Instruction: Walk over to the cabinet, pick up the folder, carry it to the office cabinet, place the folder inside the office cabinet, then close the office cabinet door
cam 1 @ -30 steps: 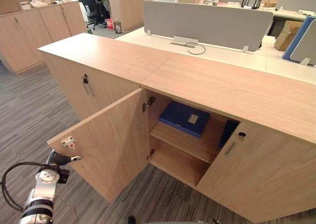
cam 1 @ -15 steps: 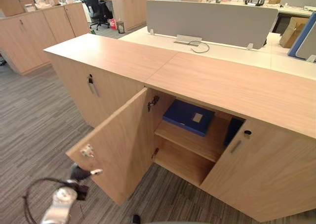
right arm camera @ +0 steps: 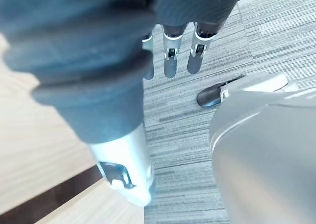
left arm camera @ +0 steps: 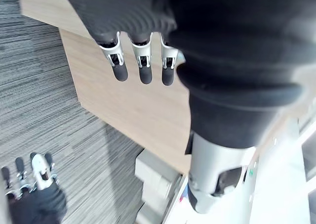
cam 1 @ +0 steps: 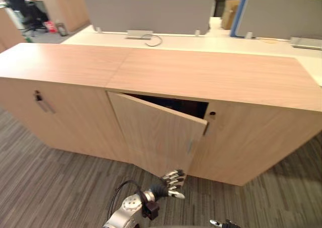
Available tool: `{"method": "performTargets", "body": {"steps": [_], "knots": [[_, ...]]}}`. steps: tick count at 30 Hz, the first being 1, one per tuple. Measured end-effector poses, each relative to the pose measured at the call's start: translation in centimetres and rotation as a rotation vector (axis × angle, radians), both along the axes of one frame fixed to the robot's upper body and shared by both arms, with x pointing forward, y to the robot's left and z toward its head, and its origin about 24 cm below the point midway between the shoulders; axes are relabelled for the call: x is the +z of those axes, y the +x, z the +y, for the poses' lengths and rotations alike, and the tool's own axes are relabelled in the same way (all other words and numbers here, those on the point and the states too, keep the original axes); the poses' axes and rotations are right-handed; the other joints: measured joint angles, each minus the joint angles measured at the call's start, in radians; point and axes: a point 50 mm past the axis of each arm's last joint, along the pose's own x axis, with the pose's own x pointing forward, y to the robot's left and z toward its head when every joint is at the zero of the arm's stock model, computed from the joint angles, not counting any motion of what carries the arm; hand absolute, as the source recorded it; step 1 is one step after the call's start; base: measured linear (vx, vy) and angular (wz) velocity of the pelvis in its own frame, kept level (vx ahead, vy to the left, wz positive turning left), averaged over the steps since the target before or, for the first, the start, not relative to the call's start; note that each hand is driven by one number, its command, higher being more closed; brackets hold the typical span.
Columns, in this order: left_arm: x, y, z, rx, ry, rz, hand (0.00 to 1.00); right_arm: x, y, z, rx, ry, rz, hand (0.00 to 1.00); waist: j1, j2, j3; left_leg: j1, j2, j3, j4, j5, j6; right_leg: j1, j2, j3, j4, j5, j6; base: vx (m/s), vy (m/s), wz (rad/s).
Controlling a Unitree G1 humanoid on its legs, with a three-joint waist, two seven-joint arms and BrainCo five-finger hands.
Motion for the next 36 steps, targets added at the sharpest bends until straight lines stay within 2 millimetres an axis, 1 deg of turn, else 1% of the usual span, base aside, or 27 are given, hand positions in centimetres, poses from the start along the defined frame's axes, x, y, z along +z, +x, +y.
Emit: {"method": "performTargets", "body": {"steps": [1, 2, 3, 4, 6, 7, 9, 11, 12, 14, 15, 16, 17, 18, 19, 20, 21, 22, 23, 24, 25, 27, 28, 30, 31, 34, 36], "knots": [[-0.7, 0.3, 1.3, 0.086, 0.024, 0.031, 0.0, 0.0, 0.0, -0.2, -0.006, -0.002, -0.001, 0.0, -0.002, 0.0, 0.004, 0.007, 0.007, 0.015, 0.003, -0.01, 0.001, 0.0, -0.014, -0.129, 0.018, 0.0, -0.019, 0.01, -0.038, -0.4], [-0.9, 0.5, 2.0, 0.129, 0.039, 0.043, 0.0, 0.0, -0.1, -0.2, -0.01, -0.002, 0.001, 0.0, -0.004, -0.002, 0.006, 0.007, 0.009, 0.018, 0.002, -0.012, 0.0, 0.001, -0.017, -0.171, 0.019, 0.002, -0.023, 0.03, -0.019, -0.22], [-1.3, 0.8, 3.6, 0.214, 0.067, 0.062, 0.0, 0.0, -0.1, -0.2, -0.012, 0.0, 0.004, 0.0, -0.004, -0.008, 0.011, 0.007, 0.011, 0.023, 0.002, -0.015, 0.0, 0.005, -0.018, -0.202, 0.013, 0.005, -0.026, 0.04, -0.004, -0.11], [-2.1, 0.7, 5.3, 0.291, 0.122, 0.09, 0.0, 0.0, -0.1, -0.2, -0.015, 0.001, 0.004, 0.0, -0.002, -0.014, 0.016, 0.014, 0.013, 0.03, 0.002, -0.019, -0.003, 0.012, -0.013, -0.196, -0.001, 0.008, -0.026, 0.05, 0.002, -0.19], [-3.4, -0.1, 7.7, 0.372, 0.207, 0.153, 0.0, 0.0, -0.1, -0.2, -0.027, 0.004, 0.0, 0.0, 0.0, -0.015, 0.018, 0.029, 0.022, 0.05, 0.005, -0.027, -0.008, 0.029, 0.001, -0.186, -0.03, 0.016, -0.023, 0.05, 0.002, -0.29], [-5.0, -1.8, 10.1, 0.475, 0.273, 0.254, 0.0, 0.1, 0.0, -0.2, -0.046, 0.009, -0.01, 0.0, 0.001, -0.013, 0.015, 0.044, 0.032, 0.073, 0.008, -0.038, -0.02, 0.046, 0.016, -0.172, -0.066, 0.026, -0.018, 0.05, -0.006, -0.36], [-6.3, -3.9, 12.5, 0.591, 0.307, 0.367, 0.0, 0.1, 0.1, -0.4, -0.071, 0.011, -0.018, 0.0, -0.001, -0.011, 0.013, 0.054, 0.044, 0.092, 0.02, -0.047, -0.028, 0.062, 0.035, -0.158, -0.1, 0.037, -0.018, 0.08, -0.033, -0.38], [-7.5, -7.1, 15.0, 0.713, 0.391, 0.5, 0.0, 0.3, -0.1, -1.2, -0.143, 0.005, -0.028, 0.0, -0.001, -0.01, 0.013, 0.062, 0.067, 0.117, 0.046, -0.07, -0.044, 0.08, 0.059, -0.146, -0.131, 0.042, -0.018, 0.11, -0.065, -0.33], [-7.6, -7.8, 15.3, 0.724, 0.413, 0.518, 0.0, 0.3, -0.1, -1.4, -0.156, 0.003, -0.031, 0.0, 0.001, -0.009, 0.014, 0.06, 0.076, 0.125, 0.067, -0.085, -0.046, 0.08, 0.064, -0.146, -0.132, 0.042, -0.018, 0.1, -0.068, -0.42], [-8.2, -9.9, 15.7, 0.748, 0.472, 0.584, 0.0, 0.5, 0.3, -2.0, -0.165, -0.01, -0.047, 0.0, 0.001, 0.007, 0.026, 0.018, 0.132, 0.144, 0.253, -0.186, -0.047, 0.092, 0.086, -0.147, -0.129, 0.042, -0.018, 0.1, -0.095, -0.53], [-8.3, -10.1, 15.5, 0.761, 0.465, 0.595, 0.0, 0.6, 0.3, -2.1, -0.168, -0.014, -0.051, 0.0, 0.001, 0.013, 0.03, 0.004, 0.148, 0.144, 0.307, -0.21, -0.04, 0.098, 0.092, -0.146, -0.128, 0.042, -0.019, 0.1, -0.109, -0.49], [-8.4, -10.4, 15.2, 0.79, 0.445, 0.613, 0.0, 0.7, 0.2, -2.3, -0.187, -0.016, -0.058, 0.0, 0.0, 0.026, 0.042, -0.025, 0.177, 0.138, 0.419, -0.243, -0.024, 0.109, 0.101, -0.141, -0.128, 0.039, -0.024, 0.06, -0.075, -0.34], [-8.5, -10.4, 15.0, 0.805, 0.434, 0.618, 0.0, 0.6, 0.0, -2.4, -0.195, -0.014, -0.059, 0.0, 0.001, 0.027, 0.044, -0.044, 0.186, 0.13, 0.469, -0.25, -0.016, 0.111, 0.102, -0.137, -0.127, 0.036, -0.029, 0.04, -0.043, -0.42], [-8.6, -10.4, 14.8, 0.834, 0.418, 0.627, 0.0, 0.6, -0.1, -2.3, -0.194, -0.015, -0.056, 0.0, 0.003, 0.031, 0.049, -0.083, 0.199, 0.09, 0.568, -0.251, -0.015, 0.11, 0.107, -0.11, -0.125, 0.033, -0.033, 0.01, 0.003, -0.5], [-8.7, -10.7, 14.3, 0.859, 0.403, 0.644, 0.0, 0.6, 0.0, -2.3, -0.184, -0.015, -0.056, 0.0, 0.01, 0.025, 0.064, -0.135, 0.188, 0.004, 0.67, -0.255, -0.01, 0.116, 0.105, -0.08, -0.124, 0.029, -0.039, 0.01, 0.009, -0.59], [-8.9, -10.9, 13.9, 0.862, 0.395, 0.657, 0.0, 0.6, 0.0, -2.2, -0.176, -0.016, -0.056, 0.0, 0.014, 0.029, 0.066, -0.147, 0.163, -0.055, 0.687, -0.29, -0.024, 0.113, 0.098, -0.06, -0.121, 0.03, -0.039, 0.0, 0.124, -0.73], [-9.0, -11.1, 13.7, 0.881, 0.389, 0.667, 0.0, 0.6, -0.1, -2.2, -0.177, -0.018, -0.053, 0.0, 0.024, 0.037, 0.072, -0.147, 0.092, -0.161, 0.642, -0.367, -0.034, 0.101, 0.09, -0.03, -0.107, 0.03, -0.039, -0.01, 0.209, -0.8], [-9.0, -11.6, 13.6, 0.885, 0.399, 0.679, 0.0, 0.5, -0.1, -1.9, -0.175, -0.012, -0.049, 0.0, 0.032, 0.04, 0.075, -0.126, 0.026, -0.245, 0.526, -0.388, -0.023, 0.092, 0.089, -0.002, -0.097, 0.03, -0.038, -0.01, 0.257, -0.8], [-9.1, -11.8, 13.5, 0.886, 0.404, 0.683, 0.0, 0.4, 0.0, -1.7, -0.169, -0.008, -0.05, 0.0, 0.034, 0.047, 0.081, -0.107, 0.0, -0.281, 0.473, -0.356, 0.001, 0.088, 0.094, 0.015, -0.094, 0.031, -0.036, -0.02, 0.211, -0.81], [-9.1, -12.2, 13.6, 0.885, 0.428, 0.688, 0.0, 0.0, -0.1, -0.2, -0.132, 0.022, -0.039, 0.0, 0.049, 0.035, 0.086, -0.068, -0.013, -0.259, 0.443, -0.346, 0.007, 0.095, 0.093, 0.042, -0.104, 0.04, -0.03, 0.0, 0.157, -0.59], [-9.0, -12.3, 13.9, 0.872, 0.458, 0.677, 0.0, -0.3, -0.6, 0.9, -0.11, 0.045, -0.024, 0.0, 0.046, 0.01, 0.074, -0.069, -0.025, -0.241, 0.431, -0.341, 0.015, 0.092, 0.079, 0.041, -0.118, 0.045, -0.026, 0.01, 0.138, -0.45], [-8.9, -11.9, 14.3, 0.797, 0.526, 0.641, 0.0, -0.6, -1.3, 1.8, -0.099, 0.061, -0.008, 0.0, 0.044, -0.006, 0.059, -0.064, -0.04, -0.221, 0.396, -0.325, 0.029, 0.094, 0.061, 0.047, -0.136, 0.056, -0.02, 0.03, 0.093, -0.13], [-8.8, -11.6, 14.3, 0.717, 0.593, 0.608, 0.0, -0.6, -1.4, 2.1, -0.075, 0.061, -0.003, 0.0, 0.041, -0.006, 0.054, -0.046, -0.05, -0.208, 0.36, -0.308, 0.033, 0.09, 0.051, 0.052, -0.148, 0.063, -0.02, 0.03, 0.058, -0.16], [-8.7, -11.3, 14.3, 0.639, 0.647, 0.578, 0.0, -0.6, -1.4, 2.1, -0.059, 0.05, -0.007, 0.0, 0.033, -0.008, 0.039, -0.022, -0.059, -0.191, 0.304, -0.283, 0.033, 0.086, 0.044, 0.07, -0.168, 0.076, -0.011, 0.04, 0.013, -0.28], [-8.7, -11.3, 14.2, 0.595, 0.678, 0.565, 0.0, -0.5, -1.1, 2.0, -0.027, 0.039, -0.015, 0.0, 0.026, -0.003, 0.027, -0.001, -0.06, -0.177, 0.258, -0.261, 0.031, 0.079, 0.044, 0.08, -0.182, 0.083, -0.012, 0.06, -0.018, -0.3], [-8.5, -10.3, 14.2, 0.574, 0.691, 0.528, 0.0, -0.4, -1.0, 1.9, 0.001, 0.016, -0.018, 0.0, 0.014, 0.002, 0.02, 0.008, -0.051, -0.173, 0.22, -0.244, 0.026, 0.072, 0.055, 0.081, -0.193, 0.086, -0.016, 0.05, -0.051, -0.1], [-8.3, -9.6, 14.2, 0.583, 0.686, 0.496, 0.0, -0.4, -1.0, 1.9, 0.015, 0.015, -0.015, 0.0, 0.014, 0.0, 0.021, 0.021, -0.043, -0.166, 0.201, -0.24, 0.02, 0.074, 0.065, 0.084, -0.208, 0.091, -0.019, 0.02, -0.042, -0.1]]}}
